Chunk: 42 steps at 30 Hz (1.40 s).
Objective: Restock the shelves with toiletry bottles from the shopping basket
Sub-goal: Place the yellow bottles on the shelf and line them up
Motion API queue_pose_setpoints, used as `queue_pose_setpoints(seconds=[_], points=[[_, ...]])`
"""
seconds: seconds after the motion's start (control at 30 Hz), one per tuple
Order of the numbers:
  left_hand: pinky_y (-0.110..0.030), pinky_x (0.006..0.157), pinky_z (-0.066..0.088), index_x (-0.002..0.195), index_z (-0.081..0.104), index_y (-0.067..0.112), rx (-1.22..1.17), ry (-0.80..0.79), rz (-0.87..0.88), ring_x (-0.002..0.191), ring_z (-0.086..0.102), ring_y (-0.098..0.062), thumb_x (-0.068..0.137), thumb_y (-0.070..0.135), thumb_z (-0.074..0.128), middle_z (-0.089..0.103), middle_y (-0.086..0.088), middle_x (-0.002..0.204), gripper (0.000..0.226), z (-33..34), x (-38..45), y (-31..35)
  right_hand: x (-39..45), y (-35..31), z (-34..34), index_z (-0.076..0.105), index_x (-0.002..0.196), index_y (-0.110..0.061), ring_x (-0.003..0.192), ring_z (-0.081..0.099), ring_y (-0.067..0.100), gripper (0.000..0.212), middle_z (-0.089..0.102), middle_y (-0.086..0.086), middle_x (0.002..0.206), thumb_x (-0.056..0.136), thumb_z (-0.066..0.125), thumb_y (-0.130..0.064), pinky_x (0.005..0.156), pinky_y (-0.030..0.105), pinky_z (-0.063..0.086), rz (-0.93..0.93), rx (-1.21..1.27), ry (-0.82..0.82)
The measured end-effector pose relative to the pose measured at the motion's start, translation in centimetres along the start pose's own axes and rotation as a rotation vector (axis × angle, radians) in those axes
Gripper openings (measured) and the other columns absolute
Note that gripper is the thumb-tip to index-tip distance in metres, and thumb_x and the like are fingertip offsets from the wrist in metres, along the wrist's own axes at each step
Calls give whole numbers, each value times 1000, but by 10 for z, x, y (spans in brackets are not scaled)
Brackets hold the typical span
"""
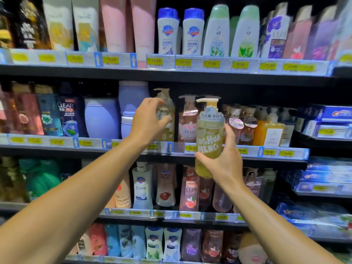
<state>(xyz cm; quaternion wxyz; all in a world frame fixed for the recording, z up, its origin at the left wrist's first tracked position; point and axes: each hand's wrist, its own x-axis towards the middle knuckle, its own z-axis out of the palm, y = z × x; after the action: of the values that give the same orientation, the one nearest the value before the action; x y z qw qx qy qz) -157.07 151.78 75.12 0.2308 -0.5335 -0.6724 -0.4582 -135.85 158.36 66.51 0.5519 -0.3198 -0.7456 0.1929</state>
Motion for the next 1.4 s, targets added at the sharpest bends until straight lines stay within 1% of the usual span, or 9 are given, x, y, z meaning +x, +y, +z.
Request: queue_pose_setpoints(seconds=[0.17,0.37,0.6,0.73,0.83,1.0,1.23,1.33,1.4], points=[[-46,96,45,143,37,18,168,-58,-20,120,45,-36,83,19,72,26,-11,149,69,25,-4,-8,4,0,4,20,143,-45,112,55,12,103,52,-15,130,61,83,-50,88,41,53,-36,-12,-15],[-46,87,48,151,19,27,206,-87,-51,120,46,-40,85,15,71,10,-11,157,85,47,-11,-17,2,3,7,22,142,-48,110,55,8,101,53,-21,127,60,82,-51,88,39,52,-32,13,-24],[-46,83,50,148,21,28,166,-79,-92,113,50,-41,85,10,69,15,-14,153,81,59,-7,-20,2,7,5,22,143,-46,109,56,8,103,53,-28,120,61,84,-48,89,45,52,-20,33,-46],[-44,69,49,133,28,24,170,-65,-113,92,54,-39,84,8,69,28,-13,136,66,65,-1,-19,1,9,4,22,142,-49,102,55,0,103,46,-46,110,60,84,-48,87,38,52,-29,38,-50],[-47,70,50,127,32,20,176,-69,-130,87,55,-40,84,7,68,33,-16,128,58,70,2,-21,-1,11,1,21,140,-53,101,53,-9,103,43,-50,110,59,83,-50,84,30,49,-34,37,-54],[-47,72,48,124,36,15,199,-59,-142,90,57,-44,84,8,67,37,-20,128,51,76,7,-24,-7,15,-4,22,140,-54,108,57,4,102,49,-36,119,58,83,-50,88,39,53,-37,30,-66],[-48,75,47,126,38,12,170,-74,-159,94,56,-46,86,4,63,36,-21,133,48,75,7,-21,-12,15,-3,22,142,-50,111,57,9,103,52,-24,127,58,84,-49,92,44,52,-25,31,-97],[-41,69,43,135,35,15,148,-56,-150,94,56,-44,85,3,59,31,-18,142,57,71,5,-20,-15,13,0,23,141,-52,109,56,6,103,53,-25,124,57,83,-50,92,43,51,-18,43,-97],[-38,72,43,144,29,20,99,-38,-135,102,55,-38,84,4,59,25,-13,149,69,66,-2,-18,-17,11,2,23,140,-52,107,55,3,103,53,-25,122,57,84,-49,92,39,51,-23,48,-95]])
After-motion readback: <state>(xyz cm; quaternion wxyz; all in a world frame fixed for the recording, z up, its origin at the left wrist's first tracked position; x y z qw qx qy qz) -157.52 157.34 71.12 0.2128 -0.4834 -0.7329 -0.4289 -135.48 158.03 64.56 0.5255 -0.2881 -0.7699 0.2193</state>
